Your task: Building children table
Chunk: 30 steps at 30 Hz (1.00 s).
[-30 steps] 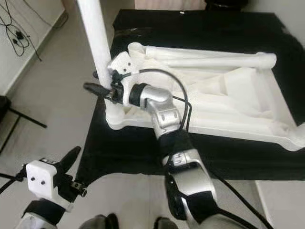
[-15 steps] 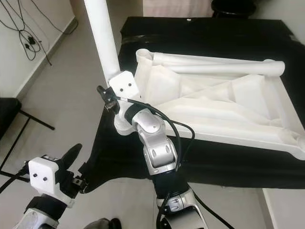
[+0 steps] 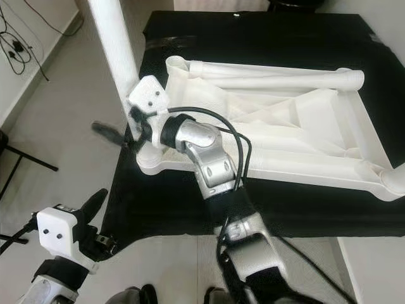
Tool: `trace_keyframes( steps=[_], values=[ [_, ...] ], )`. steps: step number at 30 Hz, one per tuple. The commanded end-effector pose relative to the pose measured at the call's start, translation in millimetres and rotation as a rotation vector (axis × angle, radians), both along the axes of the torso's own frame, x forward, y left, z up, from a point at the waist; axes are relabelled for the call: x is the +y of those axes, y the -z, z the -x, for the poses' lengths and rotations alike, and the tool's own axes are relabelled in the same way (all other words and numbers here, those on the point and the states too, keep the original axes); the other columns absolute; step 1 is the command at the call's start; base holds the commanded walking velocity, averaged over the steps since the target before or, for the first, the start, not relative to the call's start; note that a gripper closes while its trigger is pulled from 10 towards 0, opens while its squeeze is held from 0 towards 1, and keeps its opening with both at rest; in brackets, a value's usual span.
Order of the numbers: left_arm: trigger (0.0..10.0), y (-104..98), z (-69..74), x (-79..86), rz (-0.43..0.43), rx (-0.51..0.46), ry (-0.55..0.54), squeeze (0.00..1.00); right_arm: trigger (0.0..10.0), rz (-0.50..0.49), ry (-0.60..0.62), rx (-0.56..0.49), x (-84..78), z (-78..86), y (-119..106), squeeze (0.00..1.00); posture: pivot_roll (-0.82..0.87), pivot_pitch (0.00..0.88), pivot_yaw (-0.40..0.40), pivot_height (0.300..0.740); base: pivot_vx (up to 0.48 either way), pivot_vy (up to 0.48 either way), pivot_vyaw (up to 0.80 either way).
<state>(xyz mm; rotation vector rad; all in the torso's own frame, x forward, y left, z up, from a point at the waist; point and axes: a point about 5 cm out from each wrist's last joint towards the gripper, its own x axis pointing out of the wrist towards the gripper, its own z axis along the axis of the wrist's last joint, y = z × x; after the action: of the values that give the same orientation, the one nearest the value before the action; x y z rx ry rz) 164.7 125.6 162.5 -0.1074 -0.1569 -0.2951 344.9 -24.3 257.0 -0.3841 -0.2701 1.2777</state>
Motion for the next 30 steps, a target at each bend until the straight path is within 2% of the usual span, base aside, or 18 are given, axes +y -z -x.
trace_keyframes(
  steps=[1, 6, 7, 10, 11, 12, 13, 17, 24, 26, 27, 28, 29, 30],
  values=[
    [10.0, 0.3, 2.4, -0.6, -0.001, 0.006, -0.007, 0.0, 10.0, 0.022, -0.078, -0.012, 8.6, 3.9, 0.0, 0.0, 0.14, 0.231, -0.024, 0.74, 0.0, 0.0, 0.0],
    [10.0, -1.4, 6.2, -2.3, 0.0, 0.009, -0.006, 0.0, 10.0, 0.112, -0.127, 0.03, 6.5, -11.0, -2.9, 0.0, 0.15, 0.25, -0.025, 0.74, 0.0, 0.0, 0.0],
    [10.0, -2.5, 8.4, -2.9, 0.0, 0.01, -0.007, 0.0, 10.0, 0.115, -0.152, 0.066, 6.6, -15.0, -5.6, 0.0, 0.16, 0.257, -0.024, 0.74, 0.0, 0.0, 0.0],
    [10.0, -3.3, 10.0, -3.1, 0.0, 0.012, -0.007, 0.0, 10.0, 0.113, -0.168, 0.086, 5.9, -17.0, -6.9, 0.0, 0.16, 0.265, -0.023, 0.74, 0.0, 0.0, 0.0],
    [10.0, -3.6, 10.8, -3.2, 0.0, 0.014, -0.006, 0.0, 2.5, 0.12, -0.182, 0.096, 5.0, -17.2, -6.3, 0.0, 0.17, 0.271, -0.022, 0.74, 0.0, 0.0, 0.0],
    [10.0, -3.6, 10.8, -3.2, 0.0, 0.014, -0.006, 0.0, 2.5, 0.12, -0.182, 0.096, 5.0, -17.2, -6.3, 0.0, 0.17, 0.271, -0.022, 0.74, 0.0, 0.0, 0.0],
    [10.0, -3.8, 11.6, -3.1, 0.0, 0.015, -0.006, 0.0, 0.0, 0.128, -0.194, 0.109, 3.8, -17.4, -5.5, 0.0, 0.17, 0.275, -0.021, 0.74, 0.0, 0.0, 0.0],
    [10.0, -4.2, 12.9, -3.1, 0.0, 0.019, -0.005, 0.0, 0.0, 0.157, -0.251, 0.136, -2.6, -18.2, -3.3, 0.0, 0.17, 0.278, -0.019, 0.74, 0.0, 0.0, 0.0],
    [10.0, -3.9, 12.7, -2.7, -0.001, 0.021, -0.006, 0.0, 0.0, 0.176, -0.262, 0.14, -9.9, -21.0, -2.5, 0.0, 0.16, 0.277, -0.012, 0.74, 0.0, 0.0, 0.0],
    [10.0, -3.5, 12.6, -2.8, -0.001, 0.022, -0.006, 0.0, 0.0, 0.181, -0.246, 0.135, -13.8, -22.2, -1.4, 0.0, 0.15, 0.276, -0.01, 0.74, 0.0, 0.0, 0.0],
    [10.0, -3.3, 12.6, -3.2, 0.002, 0.023, -0.006, 0.0, 0.0, 0.196, -0.199, 0.117, -23.9, -23.8, 4.0, 0.0, 0.13, 0.272, -0.014, 0.74, 0.0, 0.0, 0.0],
    [10.0, -3.3, 12.6, -3.2, 0.002, 0.023, -0.006, 0.0, 0.0, 0.196, -0.199, 0.117, -23.9, -23.8, 4.0, 0.0, 0.13, 0.272, -0.014, 0.74, 0.0, 0.0, 0.0],
    [10.0, -3.0, 12.4, -3.5, 0.006, 0.024, -0.006, 0.0, 0.0, 0.178, -0.081, 0.125, -35.5, -25.5, 12.3, 0.0, 0.09, 0.274, -0.025, 0.74, 0.0, 0.0, 0.0],
    [10.0, -3.0, 12.4, -3.5, 0.006, 0.024, -0.006, 0.0, 0.0, 0.178, -0.081, 0.125, -35.5, -25.5, 12.3, 0.0, 0.09, 0.274, -0.025, 0.74, 0.0, 0.0, 0.0]
  ],
)
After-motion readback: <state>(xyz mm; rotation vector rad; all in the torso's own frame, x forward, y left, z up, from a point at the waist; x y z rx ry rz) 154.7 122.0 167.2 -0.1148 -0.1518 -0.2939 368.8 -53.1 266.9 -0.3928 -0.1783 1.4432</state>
